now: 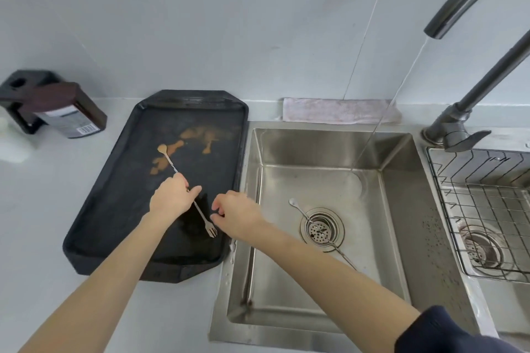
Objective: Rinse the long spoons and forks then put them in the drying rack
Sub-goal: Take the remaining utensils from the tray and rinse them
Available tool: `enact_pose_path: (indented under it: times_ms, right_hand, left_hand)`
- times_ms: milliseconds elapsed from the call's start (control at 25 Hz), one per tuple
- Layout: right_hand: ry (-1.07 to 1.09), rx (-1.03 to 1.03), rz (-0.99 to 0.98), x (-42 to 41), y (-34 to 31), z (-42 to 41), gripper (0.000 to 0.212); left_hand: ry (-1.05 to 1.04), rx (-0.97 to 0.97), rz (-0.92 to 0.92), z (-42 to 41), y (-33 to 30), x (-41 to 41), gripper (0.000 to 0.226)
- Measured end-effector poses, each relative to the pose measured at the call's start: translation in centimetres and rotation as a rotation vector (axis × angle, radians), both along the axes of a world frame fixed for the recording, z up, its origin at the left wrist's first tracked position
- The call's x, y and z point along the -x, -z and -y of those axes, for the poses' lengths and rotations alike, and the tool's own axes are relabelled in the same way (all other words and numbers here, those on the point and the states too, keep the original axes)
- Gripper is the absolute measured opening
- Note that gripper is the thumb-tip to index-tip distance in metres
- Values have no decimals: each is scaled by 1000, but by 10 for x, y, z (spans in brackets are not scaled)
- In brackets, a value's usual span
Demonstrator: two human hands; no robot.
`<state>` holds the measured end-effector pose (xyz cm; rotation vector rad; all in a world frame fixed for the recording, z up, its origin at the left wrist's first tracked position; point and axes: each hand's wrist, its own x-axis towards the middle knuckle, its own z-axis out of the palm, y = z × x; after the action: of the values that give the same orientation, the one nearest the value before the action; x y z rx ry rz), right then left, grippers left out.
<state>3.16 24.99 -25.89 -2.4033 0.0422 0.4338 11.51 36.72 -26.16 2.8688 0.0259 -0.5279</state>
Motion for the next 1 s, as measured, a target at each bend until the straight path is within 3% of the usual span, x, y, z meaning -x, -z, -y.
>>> enact_pose_path:
  times_ms: [240, 440, 600, 840, 1000]
  right_hand:
    - [-47, 311, 67, -7, 10, -23, 41]
    - [-48, 328, 63, -12, 14, -30, 34]
    - [-13, 183, 43, -11, 10, -26, 25]
    - [234, -319, -80, 0, -1, 0, 18]
    - [321, -384, -37, 23, -9, 30, 5]
  left_hand:
    - [-94, -4, -64, -9, 21, -8, 45]
    - [-128, -12, -94, -3, 15, -11, 31]
    - [-229, 211, -136, 1, 6, -11, 24]
    - [-199, 467, -57, 25, -27, -6, 20]
    - [-145, 660, -104, 53, -44, 10, 6]
